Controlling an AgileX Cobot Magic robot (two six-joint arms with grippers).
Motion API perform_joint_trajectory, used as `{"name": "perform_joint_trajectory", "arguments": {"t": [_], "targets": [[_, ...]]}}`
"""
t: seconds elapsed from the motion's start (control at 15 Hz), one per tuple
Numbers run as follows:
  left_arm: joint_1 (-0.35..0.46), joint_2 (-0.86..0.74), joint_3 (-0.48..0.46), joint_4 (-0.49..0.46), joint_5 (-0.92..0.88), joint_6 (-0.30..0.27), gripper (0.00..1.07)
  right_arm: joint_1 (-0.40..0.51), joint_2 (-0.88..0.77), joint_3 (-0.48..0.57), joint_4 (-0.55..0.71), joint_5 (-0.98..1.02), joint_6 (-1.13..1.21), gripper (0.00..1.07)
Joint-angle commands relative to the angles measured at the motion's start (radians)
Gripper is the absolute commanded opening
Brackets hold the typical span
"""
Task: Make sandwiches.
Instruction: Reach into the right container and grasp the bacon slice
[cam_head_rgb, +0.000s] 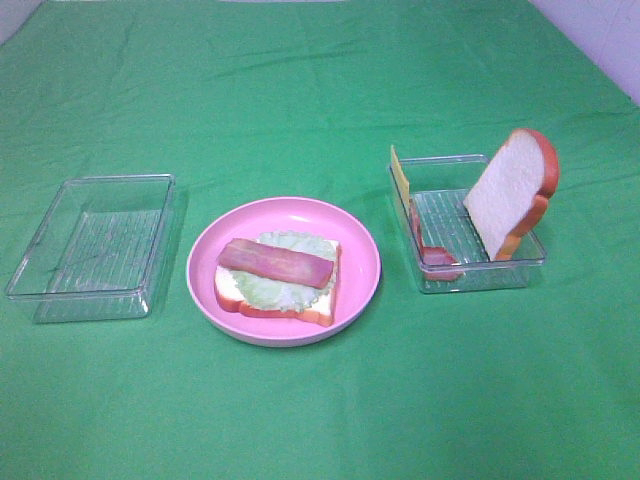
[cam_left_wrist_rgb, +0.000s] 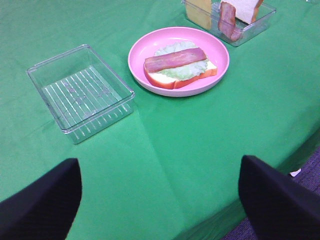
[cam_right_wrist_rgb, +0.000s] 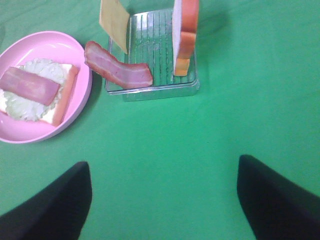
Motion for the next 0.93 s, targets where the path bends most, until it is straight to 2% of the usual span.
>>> {"name": "perform_joint_trajectory", "arguments": {"t": [0.07, 0.27, 0.47, 0.6, 0.67, 0.73, 0.87, 0.93], "targets": [[0.003, -0.027, 0.001, -0.012, -0.011, -0.002, 0.81, -0.006, 0.196, -0.117, 0.099, 0.048, -0.126, 0.76], [0.003, -0.028, 0.001, -0.011, -0.011, -0.002, 0.81, -0.005, 0.427, -0.281, 0.157, 0.133, -0.149, 0.76], [0.003, -0.028, 0.001, -0.012, -0.012, -0.002, 0.81, 0.015, 0.568, -0.398, 0.156, 0.143, -0.148, 0.75], [0.003, -0.028, 0.001, -0.012, -0.011, -0.004, 0.81, 0.104, 0.671, -0.481, 0.135, 0.139, -0.122, 0.75], [0.003, -0.026, 0.001, -0.012, -0.011, -0.010, 0.81, 0.205, 0.785, -0.581, 0.057, 0.153, -0.027, 0.74], [0.003, -0.025, 0.001, -0.012, -0.011, -0.010, 0.81, 0.230, 0.809, -0.603, 0.036, 0.159, -0.002, 0.73], [0.003, -0.025, 0.001, -0.011, -0.011, -0.010, 0.81, 0.314, 0.925, -0.712, -0.064, 0.211, 0.108, 0.63], [0.003, -0.025, 0.001, -0.011, -0.011, -0.010, 0.81, 0.345, 0.975, -0.759, -0.096, 0.232, 0.146, 0.62]]}}
